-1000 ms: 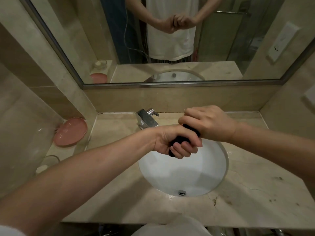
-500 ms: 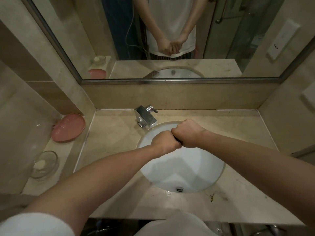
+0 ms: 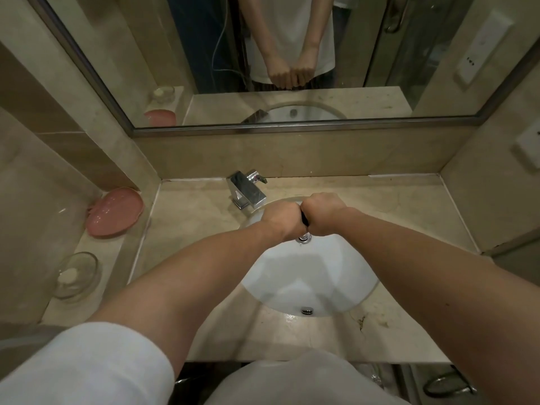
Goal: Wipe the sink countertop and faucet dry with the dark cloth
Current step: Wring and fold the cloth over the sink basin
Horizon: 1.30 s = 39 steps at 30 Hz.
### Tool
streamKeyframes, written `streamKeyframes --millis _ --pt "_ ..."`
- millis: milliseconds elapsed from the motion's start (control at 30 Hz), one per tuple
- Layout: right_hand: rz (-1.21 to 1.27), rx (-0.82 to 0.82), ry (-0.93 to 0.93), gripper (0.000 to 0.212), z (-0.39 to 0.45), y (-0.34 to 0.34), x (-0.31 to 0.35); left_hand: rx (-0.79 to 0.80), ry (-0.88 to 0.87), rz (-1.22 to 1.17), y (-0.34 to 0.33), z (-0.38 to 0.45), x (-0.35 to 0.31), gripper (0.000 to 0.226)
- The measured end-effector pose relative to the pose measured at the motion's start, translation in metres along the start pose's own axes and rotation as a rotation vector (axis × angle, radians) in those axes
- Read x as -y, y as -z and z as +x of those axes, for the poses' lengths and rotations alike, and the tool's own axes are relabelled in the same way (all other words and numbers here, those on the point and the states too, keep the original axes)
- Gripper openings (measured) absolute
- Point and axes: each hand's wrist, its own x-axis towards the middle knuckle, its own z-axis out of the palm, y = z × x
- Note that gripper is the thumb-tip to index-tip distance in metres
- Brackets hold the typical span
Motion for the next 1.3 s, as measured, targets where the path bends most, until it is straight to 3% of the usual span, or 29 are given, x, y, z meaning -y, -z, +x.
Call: streamKeyframes --millis 67,167,233,400,567,633,733,767,867,1000,1100,1200,1300 --pt "0.036 0.004 -0.007 0.011 -0.001 -0.002 -0.001 0.010 0.000 0.017 0.000 0.000 -0.001 0.012" --pt "0.075 -0.023 -0.008 0.004 -0.004 -0.001 -0.005 0.061 0.001 -0.018 0.007 -0.001 -0.001 0.012" --pt "0.105 -0.062 0.011 0.016 -0.008 0.001 -0.008 0.119 -0.005 -0.099 0.018 -0.004 0.000 0.019" --pt "0.218 -0.291 -0.011 0.027 -0.029 -0.004 -0.015 0.154 -0.070 -0.508 0.039 -0.021 0.009 0.029" --pt "0.585 -0.370 -0.049 0.031 -0.045 -0.020 -0.010 0.099 -0.232 -0.879 0.029 -0.039 0.027 0.037" --pt "0.881 -0.331 0.014 0.040 -0.050 -0.025 -0.002 0.027 -0.167 -1.011 0.013 -0.041 0.033 0.029" --pt "1.468 -0.225 0.082 0.035 -0.058 -0.027 0.019 -0.081 -0.011 -1.009 -0.009 -0.047 0.043 0.055" --pt "1.561 -0.218 0.068 0.029 -0.060 -0.030 0.026 -0.098 0.051 -1.003 -0.014 -0.050 0.045 0.064" --pt "1.518 -0.260 -0.016 0.019 -0.066 -0.049 0.042 -0.038 0.274 -1.017 -0.019 -0.063 0.046 0.074" --pt "1.748 -0.316 -0.192 0.018 -0.069 -0.064 0.057 0.128 0.360 -1.090 -0.026 -0.081 0.048 0.070" --pt "1.878 -0.340 -0.362 0.017 -0.066 -0.066 0.060 0.124 0.159 -1.304 -0.033 -0.093 0.051 0.043" --pt "1.868 -0.335 -0.324 0.014 -0.065 -0.062 0.053 0.092 0.051 -1.356 -0.032 -0.100 0.055 0.041" --pt "1.705 -0.363 -0.201 0.034 -0.072 -0.052 0.045 0.033 0.114 -1.429 -0.019 -0.107 0.056 0.021"
